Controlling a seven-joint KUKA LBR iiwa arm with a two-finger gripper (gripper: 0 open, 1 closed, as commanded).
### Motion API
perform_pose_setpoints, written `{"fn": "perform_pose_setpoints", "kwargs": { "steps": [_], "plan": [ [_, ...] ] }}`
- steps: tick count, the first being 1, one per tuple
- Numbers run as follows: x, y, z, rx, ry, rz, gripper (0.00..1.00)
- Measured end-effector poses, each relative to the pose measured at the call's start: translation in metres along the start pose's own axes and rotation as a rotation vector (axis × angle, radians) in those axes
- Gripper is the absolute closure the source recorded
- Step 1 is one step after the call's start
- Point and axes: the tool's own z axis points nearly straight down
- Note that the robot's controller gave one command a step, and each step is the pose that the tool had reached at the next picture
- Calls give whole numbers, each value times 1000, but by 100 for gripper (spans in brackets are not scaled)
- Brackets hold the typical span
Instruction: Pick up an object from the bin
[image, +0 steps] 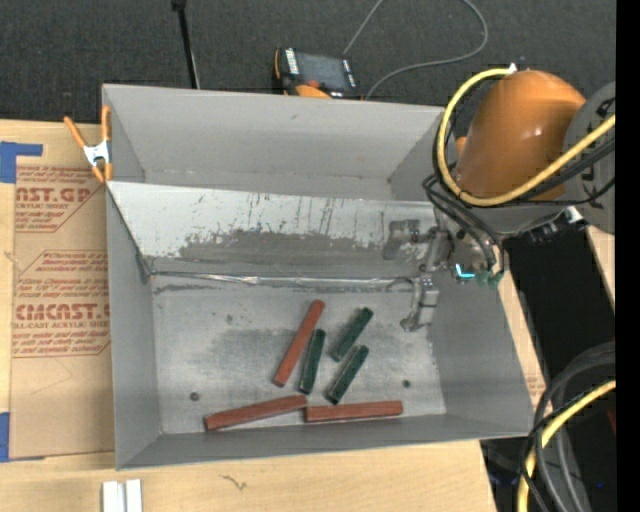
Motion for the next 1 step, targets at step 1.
{"fn": "perform_pose_setpoints", "kwargs": {
  "steps": [1],
  "plan": [
    [-8, -12, 170, -1, 0, -179, 0]
  ]
}}
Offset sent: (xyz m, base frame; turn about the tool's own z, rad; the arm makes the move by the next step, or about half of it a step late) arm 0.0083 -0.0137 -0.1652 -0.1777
